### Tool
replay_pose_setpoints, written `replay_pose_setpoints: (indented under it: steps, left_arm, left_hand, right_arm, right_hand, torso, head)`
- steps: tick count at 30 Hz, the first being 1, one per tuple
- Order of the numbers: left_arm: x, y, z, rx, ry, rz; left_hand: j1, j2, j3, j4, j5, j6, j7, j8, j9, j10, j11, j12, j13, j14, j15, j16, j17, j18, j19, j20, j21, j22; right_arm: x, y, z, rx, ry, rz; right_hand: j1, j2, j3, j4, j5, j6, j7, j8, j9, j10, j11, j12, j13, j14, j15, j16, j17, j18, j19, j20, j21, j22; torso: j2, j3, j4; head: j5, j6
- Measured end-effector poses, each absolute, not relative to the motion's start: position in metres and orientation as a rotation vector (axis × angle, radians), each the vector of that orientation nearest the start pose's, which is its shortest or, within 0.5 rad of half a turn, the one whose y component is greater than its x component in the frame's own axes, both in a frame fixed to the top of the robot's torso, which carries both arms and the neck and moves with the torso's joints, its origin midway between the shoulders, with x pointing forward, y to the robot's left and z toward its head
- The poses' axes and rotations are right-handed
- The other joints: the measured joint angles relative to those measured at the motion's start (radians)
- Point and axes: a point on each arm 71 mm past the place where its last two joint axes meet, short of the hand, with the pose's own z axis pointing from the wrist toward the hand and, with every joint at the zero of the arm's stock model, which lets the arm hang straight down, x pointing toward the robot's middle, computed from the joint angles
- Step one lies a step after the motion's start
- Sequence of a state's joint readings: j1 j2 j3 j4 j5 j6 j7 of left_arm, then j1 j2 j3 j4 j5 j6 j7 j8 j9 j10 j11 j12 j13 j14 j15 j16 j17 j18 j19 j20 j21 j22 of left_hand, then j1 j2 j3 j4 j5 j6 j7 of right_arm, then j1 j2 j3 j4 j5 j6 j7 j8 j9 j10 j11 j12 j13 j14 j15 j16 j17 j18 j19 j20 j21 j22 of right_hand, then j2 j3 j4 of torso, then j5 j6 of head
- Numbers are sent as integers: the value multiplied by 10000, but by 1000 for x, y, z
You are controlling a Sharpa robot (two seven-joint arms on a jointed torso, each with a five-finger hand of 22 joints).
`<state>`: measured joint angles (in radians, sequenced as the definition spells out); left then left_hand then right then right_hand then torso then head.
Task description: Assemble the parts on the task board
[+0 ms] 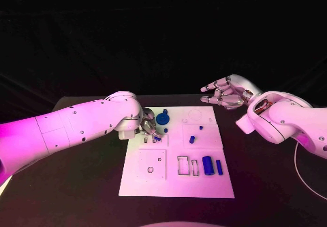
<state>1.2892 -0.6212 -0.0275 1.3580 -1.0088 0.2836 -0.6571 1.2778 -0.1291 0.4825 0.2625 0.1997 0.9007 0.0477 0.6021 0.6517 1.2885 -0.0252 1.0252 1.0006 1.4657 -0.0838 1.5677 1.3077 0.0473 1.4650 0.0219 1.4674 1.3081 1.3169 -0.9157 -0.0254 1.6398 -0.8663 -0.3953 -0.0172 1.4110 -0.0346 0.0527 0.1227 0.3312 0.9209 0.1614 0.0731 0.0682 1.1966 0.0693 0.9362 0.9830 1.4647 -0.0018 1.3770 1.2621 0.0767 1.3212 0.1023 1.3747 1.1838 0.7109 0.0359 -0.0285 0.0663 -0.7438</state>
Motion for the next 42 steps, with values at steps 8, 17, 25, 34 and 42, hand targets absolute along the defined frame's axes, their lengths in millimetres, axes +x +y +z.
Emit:
replay_pose_setpoints:
  steps: [8,17,25,34,42]
  left_arm:
    - [512,163,-198,-1934,24169,-3575]
    - [508,171,-198,-3085,23841,-4140]
    - [502,170,-202,-3060,23672,-4136]
    - [499,171,-205,-2418,23243,-3645]
    - [498,176,-204,-2086,22987,-3326]
  left_hand:
    - [-700,-251,588,-338,767,34,2,156,284,231,-52,312,235,0,0,0,-1,-1,0,0,0,-1]
    - [-996,-422,733,-484,1562,212,-103,210,374,444,-123,520,468,1,-74,0,-2,-1,-1,0,0,-2]
    - [-1130,-474,897,-648,1673,228,-87,211,388,444,-123,520,472,1,-74,0,-2,-1,-1,0,9,-3]
    - [-1157,-501,906,-657,1762,285,-105,207,392,482,-159,519,471,1,-74,0,-3,-1,37,-38,42,-4]
    - [-1220,-564,955,-706,1867,287,-104,207,406,486,-158,558,481,0,-74,0,-3,0,37,-38,46,-5]
  right_arm:
    - [484,-206,-116,3392,15994,10109]
    - [484,-206,-117,3397,16012,10123]
    - [484,-206,-118,3411,16034,10132]
    - [484,-207,-118,3425,16051,10130]
    - [484,-207,-118,3433,16069,10135]
  right_hand:
    - [0,0,0,0,0,31,-31,0,-1,0,0,0,8,0,0,0,0,0,0,0,0,0]
    - [0,0,0,0,0,31,-31,0,-2,1,1,0,9,0,0,0,0,-1,0,0,0,1]
    - [0,0,0,0,39,31,-32,0,-3,1,1,0,8,0,0,0,0,0,0,0,0,1]
    - [0,0,0,0,39,31,-32,0,4,3,3,0,7,0,0,0,0,-1,0,0,0,1]
    - [0,0,0,0,39,30,-32,0,3,4,3,0,6,0,0,0,1,-1,0,0,0,1]
  torso:
    - [6,7,1]
    - [8,13,-1]
    - [8,14,0]
    - [7,1,-2]
    - [7,-5,-1]
  head:
    - [44,17]
    - [61,22]
    - [104,-27]
    - [143,-46]
    - [166,-47]
